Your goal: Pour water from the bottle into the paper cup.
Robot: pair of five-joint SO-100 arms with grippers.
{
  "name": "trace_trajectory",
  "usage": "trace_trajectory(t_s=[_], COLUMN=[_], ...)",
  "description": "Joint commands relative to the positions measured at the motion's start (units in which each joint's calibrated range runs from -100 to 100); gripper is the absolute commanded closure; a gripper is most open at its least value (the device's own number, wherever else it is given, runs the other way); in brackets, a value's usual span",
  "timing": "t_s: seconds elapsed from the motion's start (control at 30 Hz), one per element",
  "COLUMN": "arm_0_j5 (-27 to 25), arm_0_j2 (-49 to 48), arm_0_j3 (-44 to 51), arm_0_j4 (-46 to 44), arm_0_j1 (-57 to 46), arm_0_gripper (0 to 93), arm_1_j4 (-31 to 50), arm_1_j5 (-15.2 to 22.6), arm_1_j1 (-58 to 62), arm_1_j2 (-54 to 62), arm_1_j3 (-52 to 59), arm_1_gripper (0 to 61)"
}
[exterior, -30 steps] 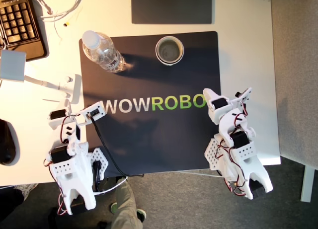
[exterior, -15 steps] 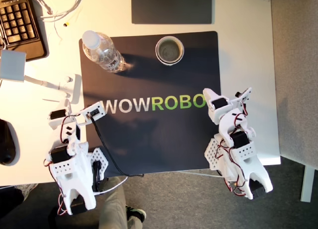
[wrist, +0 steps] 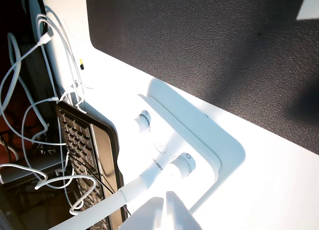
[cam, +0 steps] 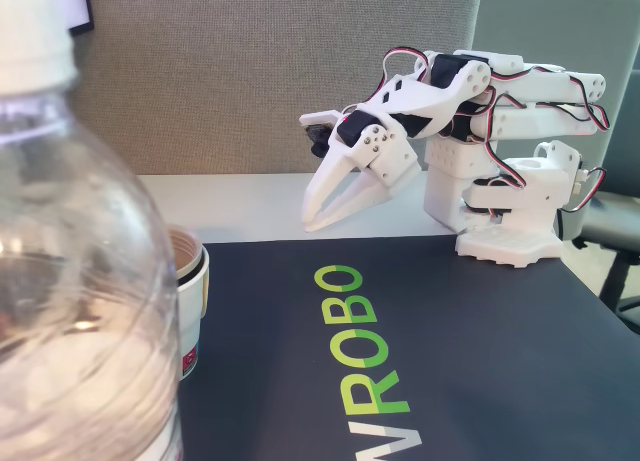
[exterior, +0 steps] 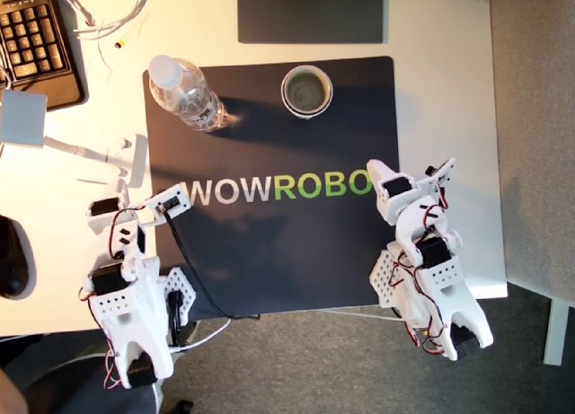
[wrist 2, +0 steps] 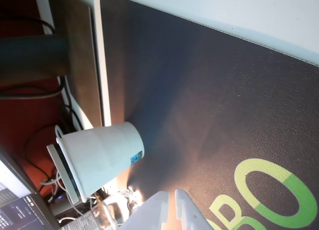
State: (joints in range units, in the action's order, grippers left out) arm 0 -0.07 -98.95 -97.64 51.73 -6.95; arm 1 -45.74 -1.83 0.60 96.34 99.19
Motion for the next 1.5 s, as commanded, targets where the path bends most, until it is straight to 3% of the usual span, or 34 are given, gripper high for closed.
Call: trace_trajectory(t_s=[0.0,0.27,0.3,0.37,0.43,0.53,0.57,0.63,0.7,0.77,0.8,0.87,0.93,0.97,1.03,1.2,1.37,1.47], arm_0_j5=[0.2,0.0,-0.4,-5.9,-6.0,-8.4,-10.8,-14.4,-18.3,-23.1,-24.1,-28.0,-29.5,-32.4,-35.8,-41.5,-44.2,-44.7], arm_0_j2=[-0.8,-0.8,-0.8,0.4,0.7,3.9,5.4,9.2,14.1,21.0,22.8,29.7,32.8,36.3,39.5,50.9,63.5,70.2], arm_0_j3=[-0.4,-2.3,-2.3,-2.3,-2.3,-2.3,-2.3,-2.3,-2.3,-0.7,-0.3,1.9,3.3,3.9,1.7,-1.5,-1.4,-1.4], arm_0_j4=[-2.2,-7.4,-7.4,-8.4,-8.6,-12.1,-13.1,-15.1,-19.9,-26.2,-27.8,-33.8,-36.2,-41.8,-51.4,-75.6,-94.9,-103.3], arm_0_j1=[1.2,3.7,3.3,3.2,3.5,2.9,2.4,1.8,0.1,-2.5,-3.3,-7.7,-10.3,-15.0,-19.8,-30.0,-32.1,-32.3], arm_0_gripper=[90.2,92.7,89.7,84.9,90.7,84.1,82.6,81.0,84.1,87.3,89.1,91.9,91.9,91.9,91.9,91.8,89.5,77.5], arm_1_j4=[0.1,0.1,0.2,0.2,0.2,0.2,1.0,4.1,12.7,42.4,48.7,71.6,82.3,96.7,106.3,115.0,115.5,120.0], arm_1_j5=[0.0,0.0,0.0,0.1,0.1,0.4,4.4,7.5,11.2,18.9,20.5,26.5,29.7,34.5,38.2,45.8,50.5,52.3], arm_1_j1=[0.4,0.4,0.3,-1.1,-1.1,-0.9,0.5,1.0,6.3,14.4,15.6,18.3,18.3,16.8,14.4,7.8,2.3,-2.8], arm_1_j2=[0.8,0.8,0.8,0.8,0.8,0.8,0.1,-3.9,-14.0,-38.1,-43.7,-63.3,-72.6,-86.4,-97.9,-115.0,-117.5,-117.5], arm_1_j3=[0.7,0.7,0.7,0.7,0.7,0.7,0.7,0.4,-0.5,0.4,0.3,-0.1,-0.1,0.3,0.5,-3.6,-4.4,-4.4], arm_1_gripper=[60.0,60.0,58.4,57.6,57.6,61.2,61.2,60.8,60.6,61.2,61.2,61.2,61.2,61.2,61.2,61.2,61.2,61.2])
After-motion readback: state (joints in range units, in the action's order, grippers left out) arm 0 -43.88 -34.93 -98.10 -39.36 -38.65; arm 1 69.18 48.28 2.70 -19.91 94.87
